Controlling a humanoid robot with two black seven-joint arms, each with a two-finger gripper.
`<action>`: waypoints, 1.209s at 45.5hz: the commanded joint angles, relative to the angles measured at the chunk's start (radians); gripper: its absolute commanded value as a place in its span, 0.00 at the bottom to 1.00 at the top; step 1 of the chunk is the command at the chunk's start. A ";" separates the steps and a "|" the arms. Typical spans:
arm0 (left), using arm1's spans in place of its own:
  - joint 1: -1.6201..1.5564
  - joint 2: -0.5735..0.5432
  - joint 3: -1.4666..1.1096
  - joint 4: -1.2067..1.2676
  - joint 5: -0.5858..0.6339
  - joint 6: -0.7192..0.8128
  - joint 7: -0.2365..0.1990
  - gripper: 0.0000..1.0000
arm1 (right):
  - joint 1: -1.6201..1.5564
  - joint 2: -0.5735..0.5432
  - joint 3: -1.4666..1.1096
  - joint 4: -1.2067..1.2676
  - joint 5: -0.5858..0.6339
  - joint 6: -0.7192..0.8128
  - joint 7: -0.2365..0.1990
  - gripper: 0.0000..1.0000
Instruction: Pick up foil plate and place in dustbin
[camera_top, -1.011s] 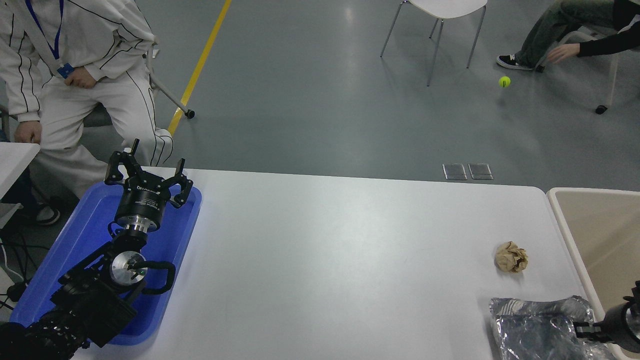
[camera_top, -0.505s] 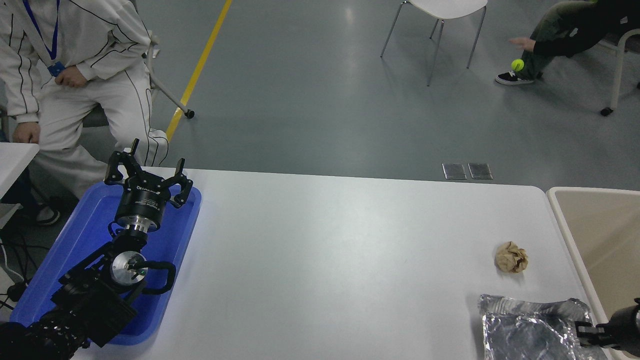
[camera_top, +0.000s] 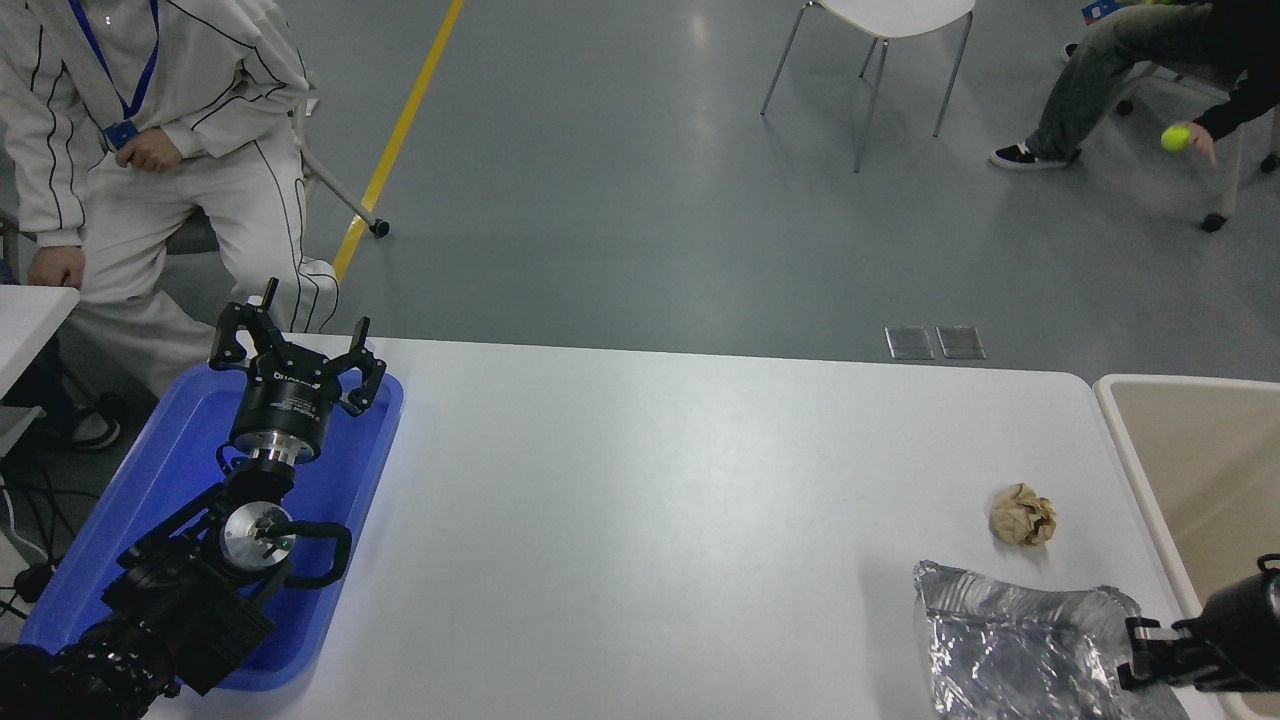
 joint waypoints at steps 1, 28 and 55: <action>0.000 0.000 0.000 0.000 0.000 0.000 0.000 1.00 | 0.187 -0.008 -0.079 0.044 0.004 0.162 0.000 0.00; 0.000 0.000 0.000 0.000 0.000 0.000 0.000 1.00 | 0.868 0.118 -0.511 0.110 0.277 0.213 0.000 0.00; 0.000 0.000 0.000 0.000 0.000 0.000 0.000 1.00 | 1.097 0.196 -0.637 0.108 0.318 0.213 0.000 0.00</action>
